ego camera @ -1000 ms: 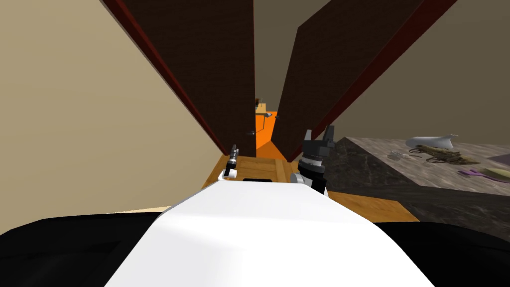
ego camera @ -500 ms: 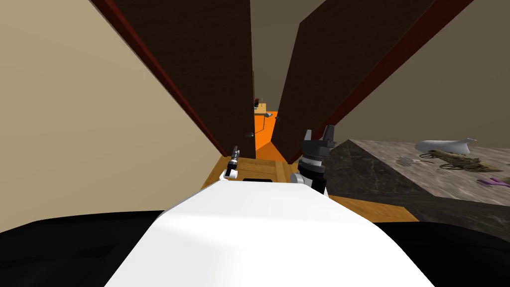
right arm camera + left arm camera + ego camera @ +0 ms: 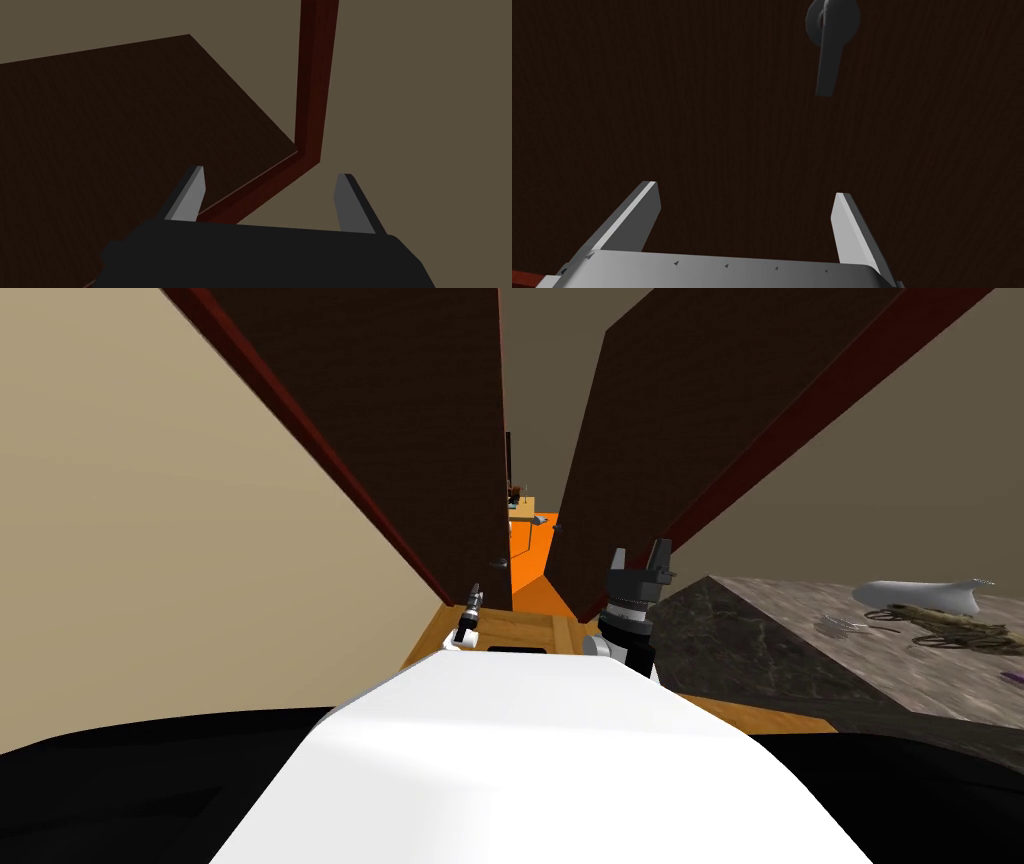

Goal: Push the door open

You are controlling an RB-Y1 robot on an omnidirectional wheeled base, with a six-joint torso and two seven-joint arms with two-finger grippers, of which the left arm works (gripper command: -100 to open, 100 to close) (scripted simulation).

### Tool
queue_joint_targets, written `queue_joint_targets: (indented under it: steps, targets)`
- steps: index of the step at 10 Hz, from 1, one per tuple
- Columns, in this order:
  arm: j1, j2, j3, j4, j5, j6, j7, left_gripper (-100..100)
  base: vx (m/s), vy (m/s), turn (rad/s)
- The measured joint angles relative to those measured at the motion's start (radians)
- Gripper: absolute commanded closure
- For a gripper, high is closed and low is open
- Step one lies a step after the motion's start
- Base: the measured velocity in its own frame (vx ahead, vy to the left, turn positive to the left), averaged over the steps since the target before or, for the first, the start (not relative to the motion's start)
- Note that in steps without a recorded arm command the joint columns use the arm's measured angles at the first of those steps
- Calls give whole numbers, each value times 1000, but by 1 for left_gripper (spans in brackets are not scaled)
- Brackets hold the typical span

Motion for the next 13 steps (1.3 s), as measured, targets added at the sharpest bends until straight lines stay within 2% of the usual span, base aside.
queue_joint_targets:
  steps: [2,6,8,12,13]
  targets:
    - [-11,1,-4,33,-4,-4,8,-100,104,-43,8]
    - [-51,0,-9,144,-11,-36,21,-100,125,-41,14]
    - [-62,-2,-12,174,-15,-39,26,-100,106,-40,11]
    - [-90,-2,-16,251,-20,-61,36,-100,83,-26,7]
    - [-91,-2,-16,254,-20,-63,37,-100,132,-14,-25]
